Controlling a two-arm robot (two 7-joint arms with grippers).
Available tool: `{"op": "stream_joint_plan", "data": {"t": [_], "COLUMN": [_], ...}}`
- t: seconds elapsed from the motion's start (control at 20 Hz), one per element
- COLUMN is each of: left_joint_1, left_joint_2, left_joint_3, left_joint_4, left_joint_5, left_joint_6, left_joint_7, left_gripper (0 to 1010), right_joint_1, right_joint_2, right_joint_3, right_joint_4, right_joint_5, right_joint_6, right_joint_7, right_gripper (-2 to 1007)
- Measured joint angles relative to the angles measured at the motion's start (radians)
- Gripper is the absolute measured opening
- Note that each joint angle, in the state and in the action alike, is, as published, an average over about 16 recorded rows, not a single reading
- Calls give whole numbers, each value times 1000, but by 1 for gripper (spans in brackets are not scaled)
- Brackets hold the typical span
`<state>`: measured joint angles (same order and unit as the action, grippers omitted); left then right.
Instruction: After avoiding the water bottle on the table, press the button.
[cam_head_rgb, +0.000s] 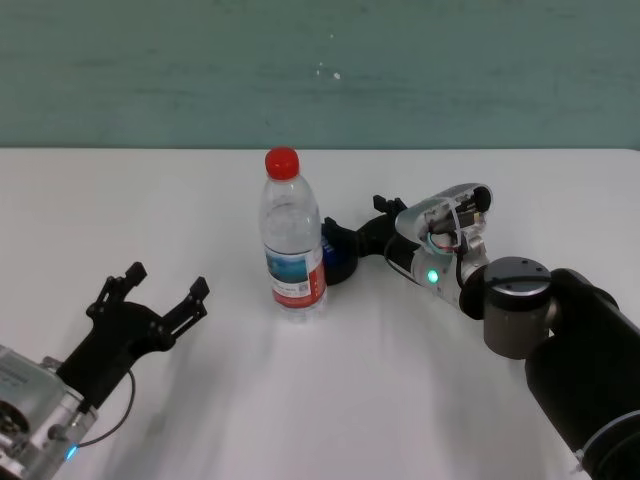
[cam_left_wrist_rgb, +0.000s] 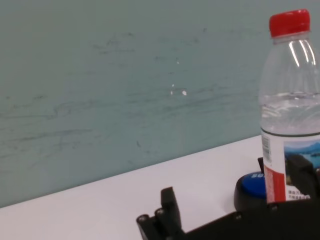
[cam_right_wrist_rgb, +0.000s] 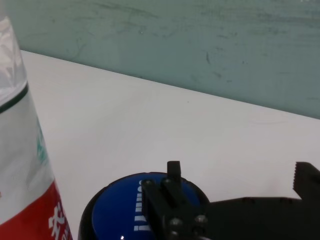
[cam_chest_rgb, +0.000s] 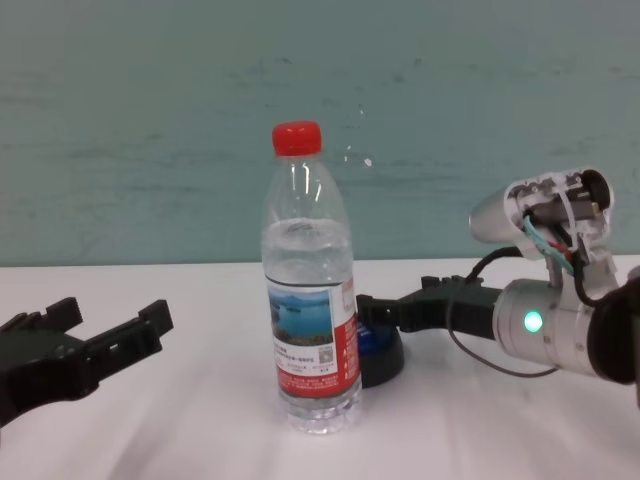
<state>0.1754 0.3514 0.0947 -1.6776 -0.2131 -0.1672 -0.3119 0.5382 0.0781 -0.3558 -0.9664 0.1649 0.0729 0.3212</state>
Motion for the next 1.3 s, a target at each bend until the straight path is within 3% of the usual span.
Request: {"op": "stream_joint_plan", "data": {"t": [0.6,1.3], "left_joint_1": [0,0], "left_joint_2": [0,0], "left_joint_3": [0,0], "left_joint_4": [0,0], "left_joint_5": [0,0], "left_joint_6": [0,0], "left_joint_7": [0,0], "left_gripper": [1010,1010], "right_joint_1": [-53,-158], "right_joint_2": [19,43], "right_joint_3": [7,29], "right_joint_4": [-124,-310], "right_joint_5": [-20,-51], "right_joint_6": [0,23], "right_joint_7": [-42,-92], "right_gripper": [1004,1004]}}
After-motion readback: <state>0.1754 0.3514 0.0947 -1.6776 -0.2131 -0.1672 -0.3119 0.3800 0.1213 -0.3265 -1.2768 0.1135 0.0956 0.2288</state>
